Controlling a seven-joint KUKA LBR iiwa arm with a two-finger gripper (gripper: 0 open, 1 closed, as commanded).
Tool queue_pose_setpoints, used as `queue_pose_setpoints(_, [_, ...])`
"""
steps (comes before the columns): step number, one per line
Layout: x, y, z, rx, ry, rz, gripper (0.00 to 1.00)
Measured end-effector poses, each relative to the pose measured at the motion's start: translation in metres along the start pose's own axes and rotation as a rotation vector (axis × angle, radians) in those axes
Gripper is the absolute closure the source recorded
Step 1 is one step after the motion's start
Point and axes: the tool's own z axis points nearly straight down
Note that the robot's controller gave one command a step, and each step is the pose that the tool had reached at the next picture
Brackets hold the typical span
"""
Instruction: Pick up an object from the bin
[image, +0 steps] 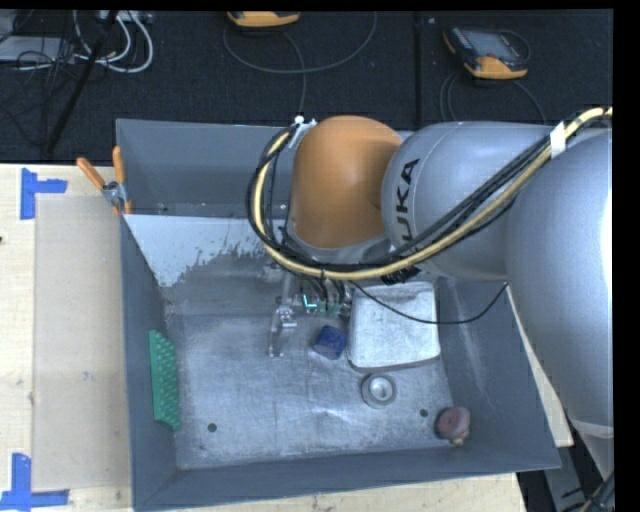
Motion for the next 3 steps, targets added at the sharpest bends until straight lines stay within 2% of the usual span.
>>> queue_pose_setpoints(1, [0.02,-0.003,0.003,0.0,-0.005,-0.06,0.0])
queue_pose_setpoints(2, [0.03,0.052,0.087,-0.002,-0.01,0.058,0.0])
queue_pose_setpoints(3, [0.014,0.019,0.059,0.0,-0.012,-0.249,0.0])
